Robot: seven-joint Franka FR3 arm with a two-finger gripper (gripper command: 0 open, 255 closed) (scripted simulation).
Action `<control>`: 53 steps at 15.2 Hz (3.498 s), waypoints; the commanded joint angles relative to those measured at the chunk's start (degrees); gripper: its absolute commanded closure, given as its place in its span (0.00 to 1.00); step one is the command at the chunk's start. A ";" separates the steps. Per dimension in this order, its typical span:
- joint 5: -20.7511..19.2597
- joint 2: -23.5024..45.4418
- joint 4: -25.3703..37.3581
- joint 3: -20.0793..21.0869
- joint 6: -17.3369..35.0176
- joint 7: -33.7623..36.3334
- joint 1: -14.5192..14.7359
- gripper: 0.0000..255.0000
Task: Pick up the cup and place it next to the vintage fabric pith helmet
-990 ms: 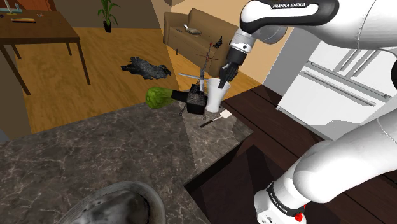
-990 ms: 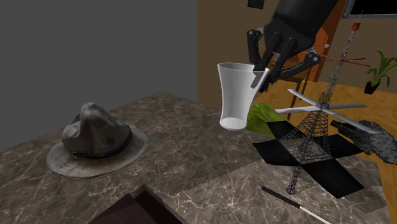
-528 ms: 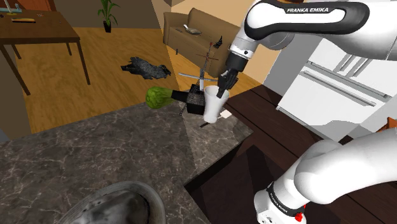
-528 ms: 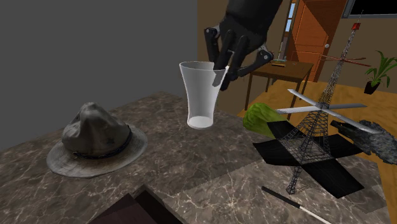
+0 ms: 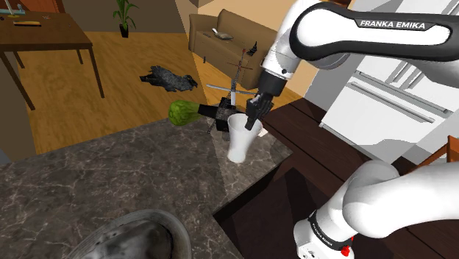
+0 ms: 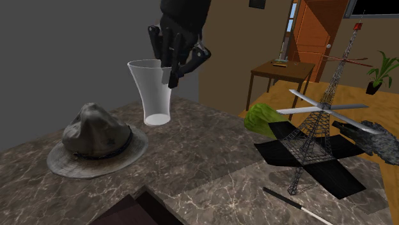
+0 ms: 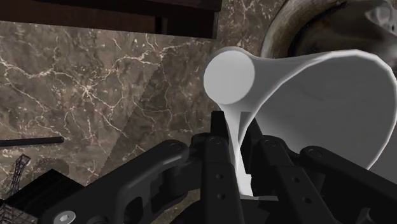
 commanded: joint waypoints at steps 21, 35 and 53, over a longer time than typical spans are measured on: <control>18.01 -10.95 -4.36 26.48 5.67 29.24 13.87 1.00; 21.35 -0.54 9.80 48.92 13.80 49.00 12.41 1.00; 15.30 9.45 30.10 92.59 21.56 66.79 -18.40 1.00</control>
